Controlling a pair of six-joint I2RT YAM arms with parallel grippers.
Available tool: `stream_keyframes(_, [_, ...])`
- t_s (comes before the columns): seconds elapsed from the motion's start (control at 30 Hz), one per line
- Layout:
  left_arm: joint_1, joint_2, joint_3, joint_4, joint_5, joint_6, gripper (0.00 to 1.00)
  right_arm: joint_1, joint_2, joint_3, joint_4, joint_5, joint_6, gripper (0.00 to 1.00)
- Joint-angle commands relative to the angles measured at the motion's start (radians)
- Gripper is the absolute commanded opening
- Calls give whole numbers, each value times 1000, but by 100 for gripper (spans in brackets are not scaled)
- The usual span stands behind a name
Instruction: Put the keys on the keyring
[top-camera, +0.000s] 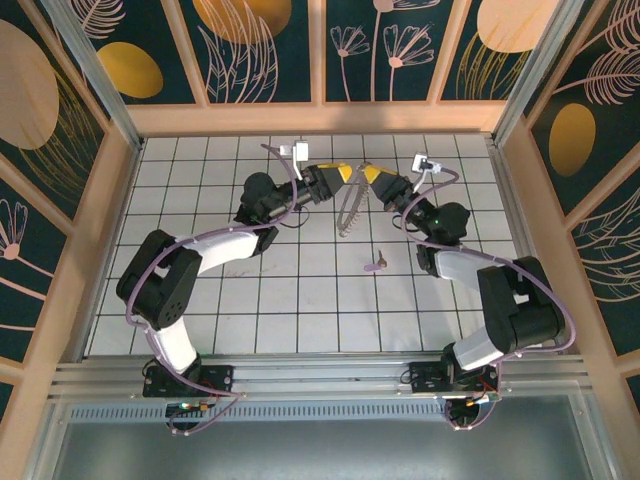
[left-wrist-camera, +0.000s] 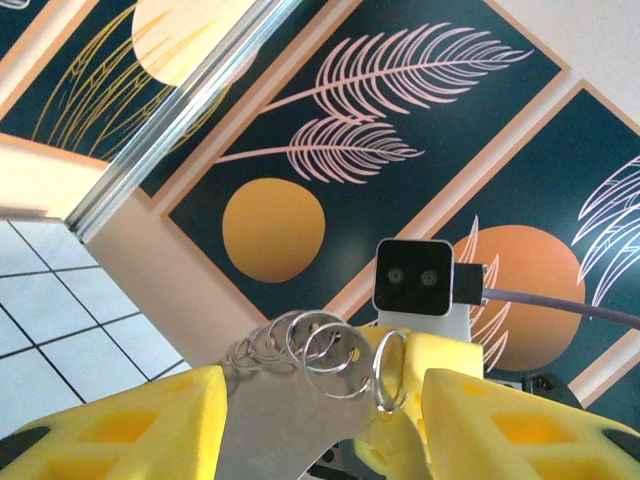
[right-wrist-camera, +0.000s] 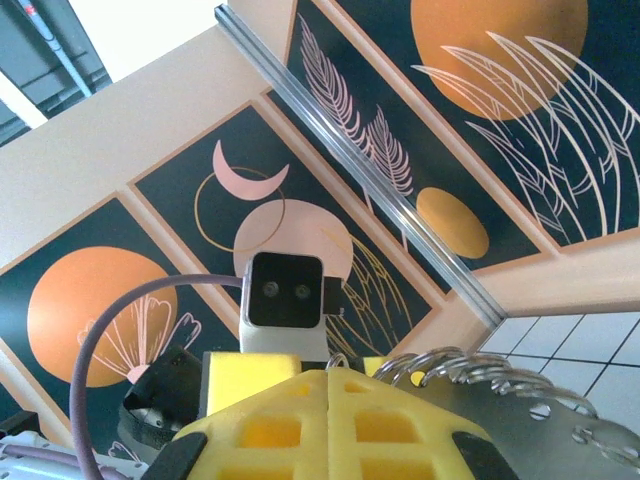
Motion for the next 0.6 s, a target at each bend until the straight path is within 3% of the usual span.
stream_keyframes(0.0, [-2,8,35,96,38,-34,53,12,15,45,111,12,29,0])
stream_keyframes(0.57, [-2,31,49,158,70,-84,46,31,46,61,123,11,49,0])
